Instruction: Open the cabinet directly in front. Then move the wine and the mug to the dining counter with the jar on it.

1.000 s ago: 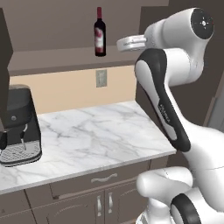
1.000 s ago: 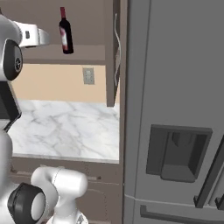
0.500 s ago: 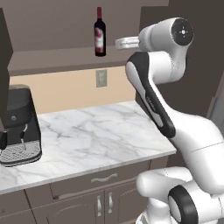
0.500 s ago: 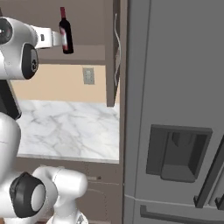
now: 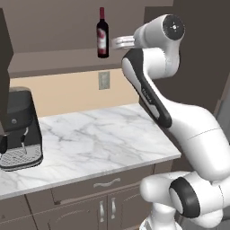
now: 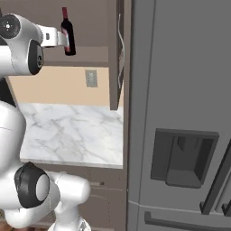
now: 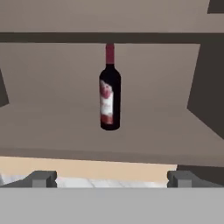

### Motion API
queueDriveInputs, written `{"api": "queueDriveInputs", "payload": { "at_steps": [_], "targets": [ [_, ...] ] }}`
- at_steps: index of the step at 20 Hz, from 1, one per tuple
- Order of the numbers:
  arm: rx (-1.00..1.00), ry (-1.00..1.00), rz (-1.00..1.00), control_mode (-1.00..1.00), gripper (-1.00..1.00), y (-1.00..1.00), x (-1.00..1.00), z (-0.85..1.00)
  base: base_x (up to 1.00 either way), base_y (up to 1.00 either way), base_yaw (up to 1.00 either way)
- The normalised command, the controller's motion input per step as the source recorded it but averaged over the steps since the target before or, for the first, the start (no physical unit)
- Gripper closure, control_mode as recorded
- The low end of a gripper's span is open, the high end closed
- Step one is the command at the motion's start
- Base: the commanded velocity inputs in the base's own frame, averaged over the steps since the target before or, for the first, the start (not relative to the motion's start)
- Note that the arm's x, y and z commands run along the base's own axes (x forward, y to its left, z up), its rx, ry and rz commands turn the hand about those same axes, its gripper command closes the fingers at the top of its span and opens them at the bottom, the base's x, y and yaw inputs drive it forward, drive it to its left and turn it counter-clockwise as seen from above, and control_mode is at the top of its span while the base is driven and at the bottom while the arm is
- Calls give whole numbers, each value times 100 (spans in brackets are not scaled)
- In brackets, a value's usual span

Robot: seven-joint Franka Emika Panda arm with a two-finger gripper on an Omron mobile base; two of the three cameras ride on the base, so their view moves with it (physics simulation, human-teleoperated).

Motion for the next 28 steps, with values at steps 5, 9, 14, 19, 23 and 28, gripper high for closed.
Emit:
{"api": "queueDriveInputs", "payload": {
  "at_steps": [5, 9, 14, 19, 23, 28],
  "targets": [
    [0, 5, 0, -100, -100, 17, 28, 0, 0, 0, 0],
    [0, 0, 0, -100, -100, 0, 39, -3, 0, 0, 0],
    [0, 0, 0, -100, -100, 0, 47, -19, 0, 0, 0],
    [0, 0, 0, -100, -100, 7, 36, -6, 0, 0, 0],
    [0, 0, 0, -100, -100, 22, 38, 0, 0, 0, 0],
    [0, 0, 0, -100, -100, 30, 44, 0, 0, 0, 0]
  ]
}}
